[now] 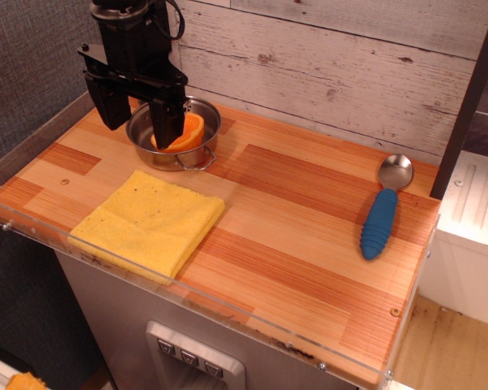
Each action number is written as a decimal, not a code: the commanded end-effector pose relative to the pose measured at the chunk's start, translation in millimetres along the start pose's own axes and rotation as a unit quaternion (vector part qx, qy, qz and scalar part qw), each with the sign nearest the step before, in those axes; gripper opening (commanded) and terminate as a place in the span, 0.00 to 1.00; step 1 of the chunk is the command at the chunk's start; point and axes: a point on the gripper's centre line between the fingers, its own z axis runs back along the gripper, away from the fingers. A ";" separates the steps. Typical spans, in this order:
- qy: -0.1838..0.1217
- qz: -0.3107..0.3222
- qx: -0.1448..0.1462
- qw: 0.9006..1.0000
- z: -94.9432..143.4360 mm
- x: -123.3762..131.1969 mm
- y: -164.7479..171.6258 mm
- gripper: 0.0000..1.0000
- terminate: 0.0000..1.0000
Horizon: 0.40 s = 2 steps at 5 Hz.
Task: Put the cloth under the spoon.
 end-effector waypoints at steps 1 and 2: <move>0.000 0.000 0.000 1.000 0.0 0.0 0.0 1.00 0.00; -0.007 -0.024 -0.012 1.000 -1.5 -20.5 -7.7 1.00 0.00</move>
